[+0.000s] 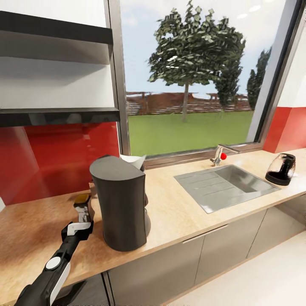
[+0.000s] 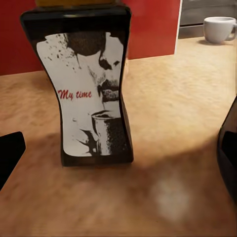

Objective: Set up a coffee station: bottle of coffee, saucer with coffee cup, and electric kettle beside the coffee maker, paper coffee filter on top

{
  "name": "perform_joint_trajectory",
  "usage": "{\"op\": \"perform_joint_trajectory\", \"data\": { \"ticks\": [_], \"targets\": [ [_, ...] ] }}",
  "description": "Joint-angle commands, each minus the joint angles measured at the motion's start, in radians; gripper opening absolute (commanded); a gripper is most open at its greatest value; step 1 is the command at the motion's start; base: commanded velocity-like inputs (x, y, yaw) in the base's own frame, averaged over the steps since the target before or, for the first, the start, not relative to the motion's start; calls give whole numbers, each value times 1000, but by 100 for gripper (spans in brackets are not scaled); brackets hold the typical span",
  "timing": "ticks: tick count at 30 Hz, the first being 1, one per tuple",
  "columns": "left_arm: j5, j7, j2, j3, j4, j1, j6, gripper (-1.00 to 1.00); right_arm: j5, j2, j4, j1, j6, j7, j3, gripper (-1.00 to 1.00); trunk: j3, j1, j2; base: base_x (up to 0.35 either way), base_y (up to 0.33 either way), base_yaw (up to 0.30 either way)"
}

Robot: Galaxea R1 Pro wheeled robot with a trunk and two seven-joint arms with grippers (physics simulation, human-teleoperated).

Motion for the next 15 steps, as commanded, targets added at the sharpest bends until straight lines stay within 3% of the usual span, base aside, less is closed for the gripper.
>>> {"op": "perform_joint_trajectory", "data": {
  "ticks": [1, 10, 15],
  "targets": [
    [7, -4, 0, 1, 1, 0, -2, 100, 10, 0, 1, -1, -3, 3, -9, 100, 0, 0, -1, -21, -11, 0],
    [7, -4, 0, 1, 1, 0, -2, 100, 10, 0, 1, -1, -2, 3, -9, 100, 0, 0, -1, -8, -2, 0],
    [7, -4, 0, 1, 2, 0, -2, 100, 10, 0, 1, -1, -2, 3, -9, 100, 0, 0, -1, -187, 0, 0]
  ]
}}
